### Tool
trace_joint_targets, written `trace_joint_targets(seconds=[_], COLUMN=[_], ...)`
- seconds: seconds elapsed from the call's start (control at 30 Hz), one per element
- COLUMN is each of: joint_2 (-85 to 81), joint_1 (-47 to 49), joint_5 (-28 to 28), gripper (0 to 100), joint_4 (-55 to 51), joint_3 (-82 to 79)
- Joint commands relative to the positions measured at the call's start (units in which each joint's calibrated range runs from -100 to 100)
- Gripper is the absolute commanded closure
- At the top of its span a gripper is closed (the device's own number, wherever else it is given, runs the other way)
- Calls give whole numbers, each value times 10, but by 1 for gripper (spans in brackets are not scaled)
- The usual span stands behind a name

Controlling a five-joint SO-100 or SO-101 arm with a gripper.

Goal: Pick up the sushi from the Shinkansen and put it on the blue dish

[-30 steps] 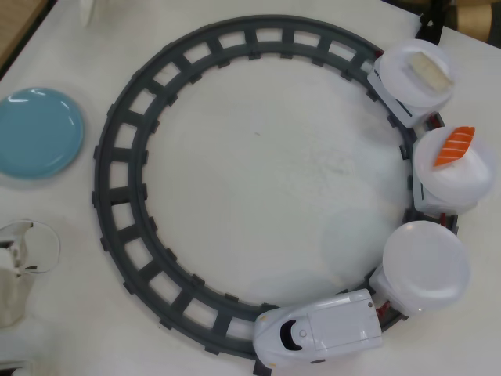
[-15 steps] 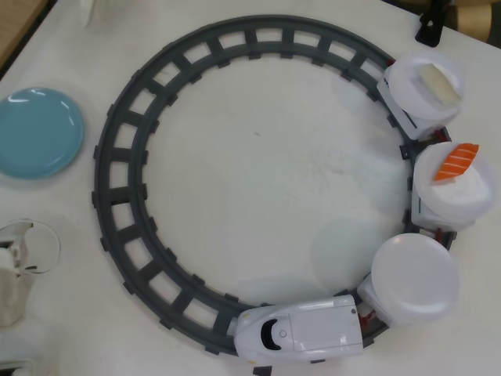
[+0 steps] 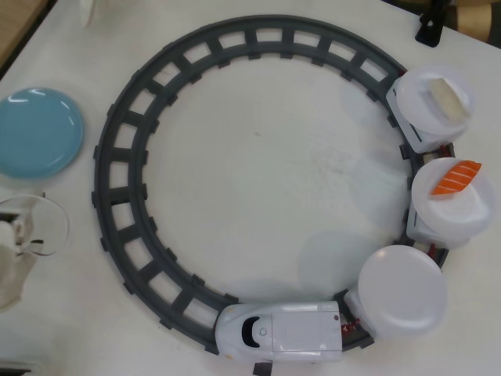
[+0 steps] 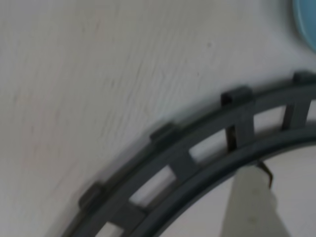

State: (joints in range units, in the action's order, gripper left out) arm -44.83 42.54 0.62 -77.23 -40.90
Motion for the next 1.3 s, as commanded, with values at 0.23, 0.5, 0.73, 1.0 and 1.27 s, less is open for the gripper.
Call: trace_joint_targets(seconds=[0.23,0.5,0.73,1.0,1.27], joint_2=[184,271,356,444,538], joint_1=[-293,-449,-516,-579,-614], joint_5=[-56,-104,-125,-147,-169], gripper=[75,75,75,75,75], joint_4=[-115,-115,-107,-108,-113], joint_3=[319,413,487,597,688])
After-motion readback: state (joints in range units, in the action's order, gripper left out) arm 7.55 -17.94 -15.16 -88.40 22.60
